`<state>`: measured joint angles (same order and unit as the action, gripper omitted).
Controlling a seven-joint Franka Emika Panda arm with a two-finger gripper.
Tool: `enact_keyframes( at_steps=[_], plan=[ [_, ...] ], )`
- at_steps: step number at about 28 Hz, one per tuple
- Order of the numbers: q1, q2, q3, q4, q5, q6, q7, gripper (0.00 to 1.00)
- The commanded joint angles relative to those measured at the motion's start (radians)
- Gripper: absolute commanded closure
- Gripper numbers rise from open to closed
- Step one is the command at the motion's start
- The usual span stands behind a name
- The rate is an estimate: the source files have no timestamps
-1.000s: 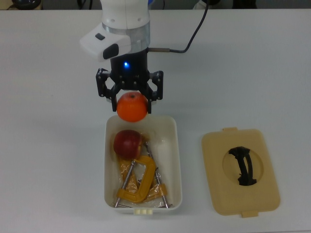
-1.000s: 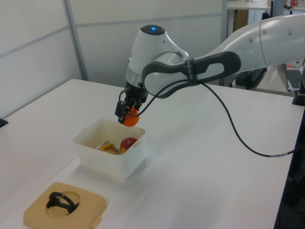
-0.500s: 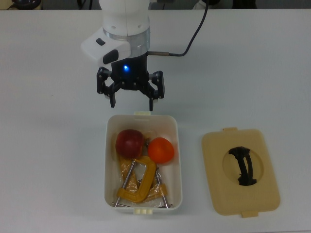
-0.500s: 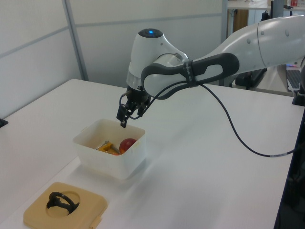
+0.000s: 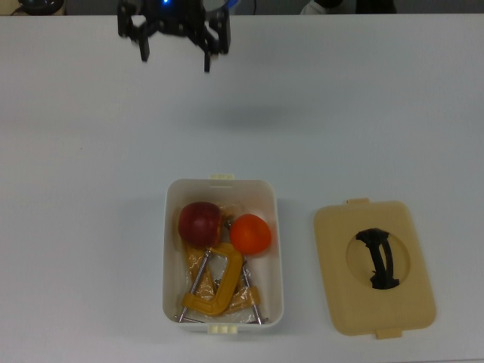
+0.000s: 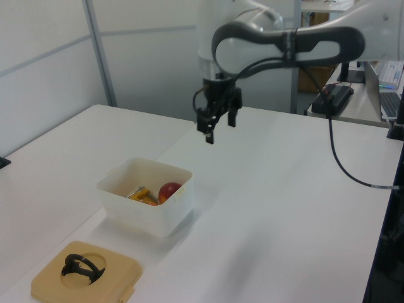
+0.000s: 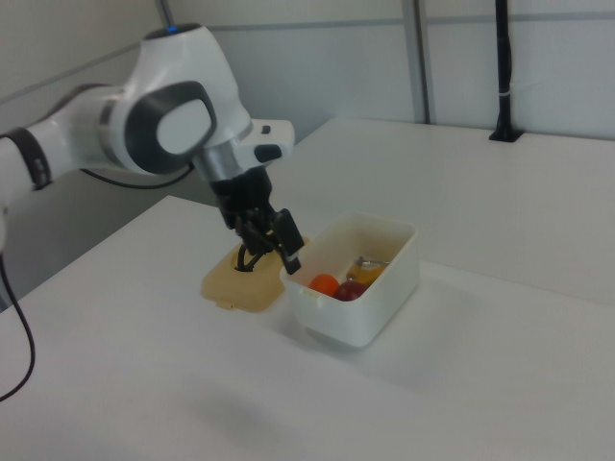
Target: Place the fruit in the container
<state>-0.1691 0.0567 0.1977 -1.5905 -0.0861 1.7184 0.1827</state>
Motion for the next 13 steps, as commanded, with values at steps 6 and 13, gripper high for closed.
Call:
enact_keyframes(
  at_steps=[6,13],
  plan=[
    [-0.010,-0.064,-0.027,-0.017,0.029,-0.123,-0.080,0.00],
    [-0.010,-0.061,-0.049,-0.017,0.037,-0.117,-0.081,0.00]
  ],
)
